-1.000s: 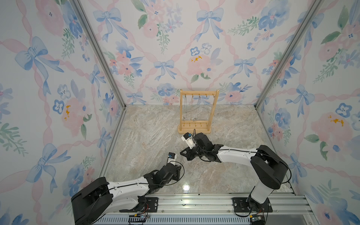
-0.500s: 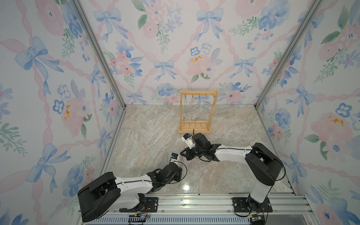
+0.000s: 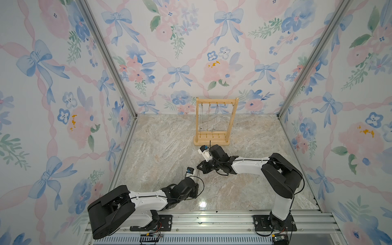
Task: Take the necklace off the jewelry display stand
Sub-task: Place the necklace at the center of the board.
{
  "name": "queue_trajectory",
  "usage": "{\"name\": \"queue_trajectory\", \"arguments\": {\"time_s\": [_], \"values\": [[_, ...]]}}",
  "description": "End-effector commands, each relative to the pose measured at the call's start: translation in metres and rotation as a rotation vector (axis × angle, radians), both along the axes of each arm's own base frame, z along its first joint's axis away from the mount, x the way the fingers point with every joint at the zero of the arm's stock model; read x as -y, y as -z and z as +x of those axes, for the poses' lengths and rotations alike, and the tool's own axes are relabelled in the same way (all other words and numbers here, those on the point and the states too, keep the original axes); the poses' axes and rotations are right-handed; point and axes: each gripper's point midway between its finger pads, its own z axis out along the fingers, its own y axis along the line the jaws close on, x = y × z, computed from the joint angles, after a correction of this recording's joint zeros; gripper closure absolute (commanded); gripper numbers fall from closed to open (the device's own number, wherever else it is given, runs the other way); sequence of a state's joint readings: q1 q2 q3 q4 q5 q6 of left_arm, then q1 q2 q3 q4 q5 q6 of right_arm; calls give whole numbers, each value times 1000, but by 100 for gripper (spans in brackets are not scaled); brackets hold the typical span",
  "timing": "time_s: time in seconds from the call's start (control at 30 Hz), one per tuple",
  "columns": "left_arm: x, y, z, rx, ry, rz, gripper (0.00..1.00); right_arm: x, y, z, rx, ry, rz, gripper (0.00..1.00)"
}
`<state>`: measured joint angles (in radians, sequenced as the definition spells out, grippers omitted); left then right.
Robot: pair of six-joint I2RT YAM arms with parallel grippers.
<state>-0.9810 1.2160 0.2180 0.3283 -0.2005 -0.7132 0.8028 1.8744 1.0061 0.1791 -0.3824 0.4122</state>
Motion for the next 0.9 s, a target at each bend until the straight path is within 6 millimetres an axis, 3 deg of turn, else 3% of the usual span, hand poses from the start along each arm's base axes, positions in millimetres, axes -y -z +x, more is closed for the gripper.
{"name": "queue_trajectory", "arguments": {"time_s": [0.0,0.87], "values": [[-9,2,-3,-4,-24,-16,100,-4,-1,10,-10,13,9,100],[-26,21,-20,-64,-39,-8,100,-6,33,29,-66,53,-32,100]]}}
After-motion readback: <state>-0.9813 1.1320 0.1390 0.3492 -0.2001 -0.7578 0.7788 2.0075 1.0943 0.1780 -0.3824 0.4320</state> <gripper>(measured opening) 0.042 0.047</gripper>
